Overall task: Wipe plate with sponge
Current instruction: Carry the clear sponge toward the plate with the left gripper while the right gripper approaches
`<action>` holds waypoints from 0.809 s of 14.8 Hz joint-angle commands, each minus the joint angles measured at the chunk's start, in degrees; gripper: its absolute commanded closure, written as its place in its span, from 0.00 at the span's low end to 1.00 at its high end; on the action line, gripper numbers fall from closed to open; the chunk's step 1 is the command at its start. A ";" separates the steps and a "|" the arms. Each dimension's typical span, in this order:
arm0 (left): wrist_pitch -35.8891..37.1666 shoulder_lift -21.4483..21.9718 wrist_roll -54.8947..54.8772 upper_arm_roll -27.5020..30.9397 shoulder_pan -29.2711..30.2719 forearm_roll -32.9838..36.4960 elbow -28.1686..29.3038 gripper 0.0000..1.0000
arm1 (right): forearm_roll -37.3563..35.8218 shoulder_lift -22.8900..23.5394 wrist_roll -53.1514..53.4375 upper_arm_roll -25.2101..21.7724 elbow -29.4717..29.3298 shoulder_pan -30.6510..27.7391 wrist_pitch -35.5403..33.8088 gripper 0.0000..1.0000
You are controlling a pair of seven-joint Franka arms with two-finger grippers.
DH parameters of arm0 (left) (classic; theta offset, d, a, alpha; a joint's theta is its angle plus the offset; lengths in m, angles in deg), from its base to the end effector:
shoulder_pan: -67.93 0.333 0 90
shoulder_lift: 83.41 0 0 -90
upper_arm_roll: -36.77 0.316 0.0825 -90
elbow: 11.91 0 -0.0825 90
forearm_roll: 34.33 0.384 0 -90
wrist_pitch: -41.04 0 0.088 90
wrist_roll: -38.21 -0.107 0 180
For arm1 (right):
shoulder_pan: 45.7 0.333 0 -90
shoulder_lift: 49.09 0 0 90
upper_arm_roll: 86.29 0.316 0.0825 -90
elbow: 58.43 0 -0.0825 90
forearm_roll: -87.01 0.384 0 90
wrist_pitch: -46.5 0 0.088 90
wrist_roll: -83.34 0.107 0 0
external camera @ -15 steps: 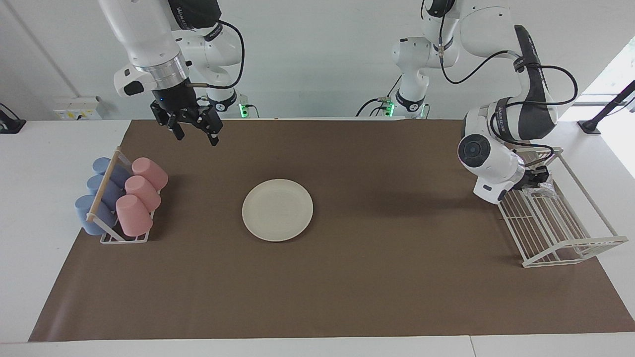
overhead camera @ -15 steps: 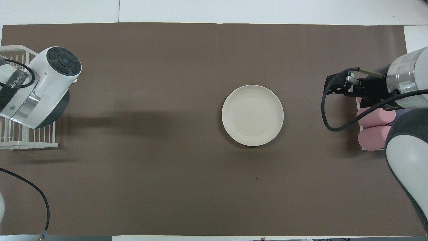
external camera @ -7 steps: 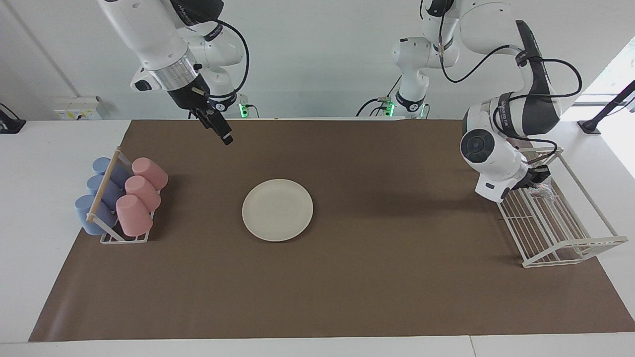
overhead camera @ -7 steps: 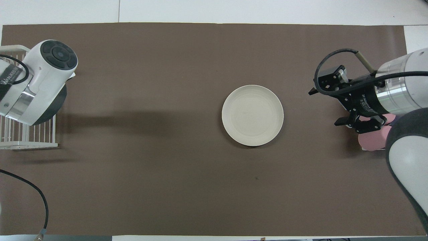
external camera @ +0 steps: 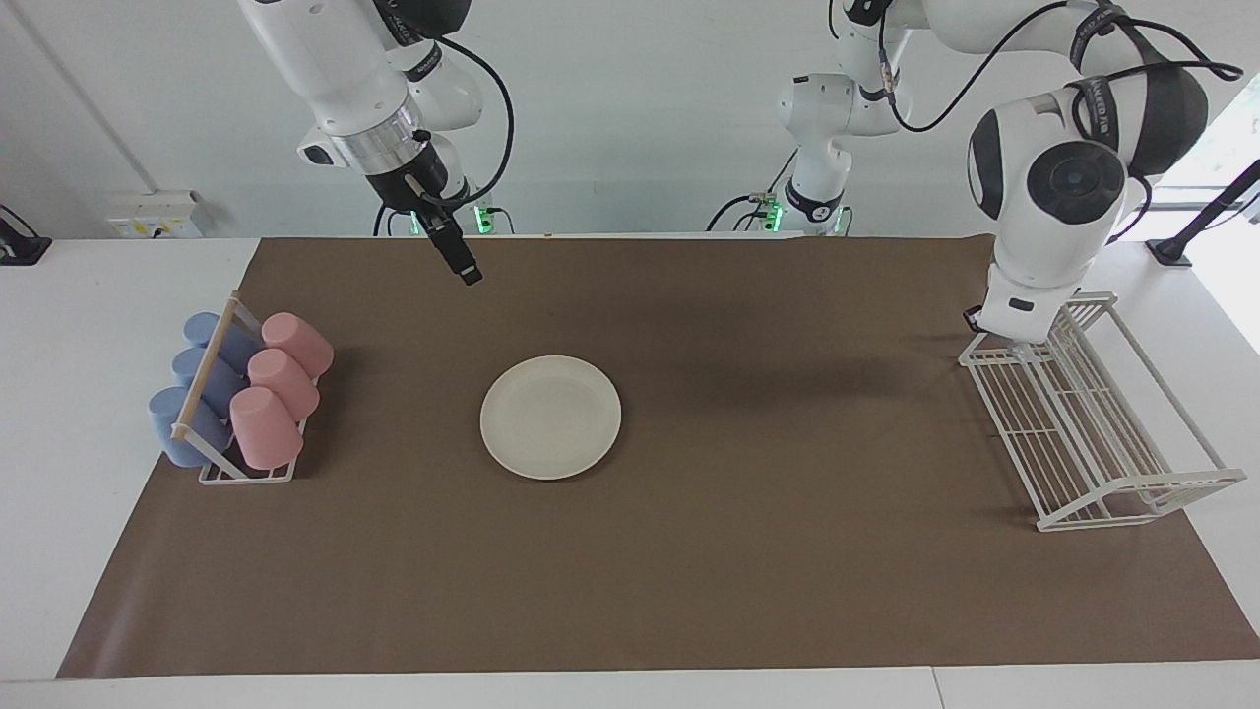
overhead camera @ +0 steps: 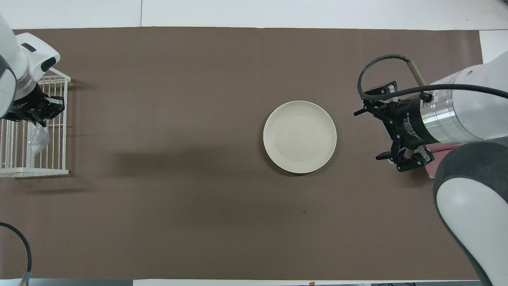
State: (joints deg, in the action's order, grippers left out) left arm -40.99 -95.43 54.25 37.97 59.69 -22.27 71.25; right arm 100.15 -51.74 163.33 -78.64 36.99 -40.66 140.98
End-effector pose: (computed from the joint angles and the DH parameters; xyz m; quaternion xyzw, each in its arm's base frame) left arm 0.5963 -0.0500 0.5509 -0.9845 -0.0801 0.0901 0.1278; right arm 0.5280 0.1439 0.6142 -0.8231 0.5567 0.0703 0.0873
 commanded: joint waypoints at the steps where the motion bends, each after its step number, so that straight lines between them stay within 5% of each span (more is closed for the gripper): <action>1: 2.05 3.58 2.75 0.73 3.84 -16.04 -0.38 1.00 | 0.75 -1.31 7.62 0.17 1.43 -0.55 0.79 0.00; 6: 0.31 6.74 9.10 0.82 5.68 -39.52 6.10 1.00 | 1.54 -1.48 14.94 0.17 1.78 -0.90 0.36 0.00; 12: -15.24 19.65 0.33 0.74 5.87 -64.05 32.99 1.00 | 3.21 -1.31 20.91 0.43 1.34 2.79 3.08 0.08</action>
State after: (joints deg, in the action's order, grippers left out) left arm -51.13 -83.33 58.61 38.81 65.37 -80.31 92.73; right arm 102.22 -51.78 181.95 -78.56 37.02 -39.06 142.49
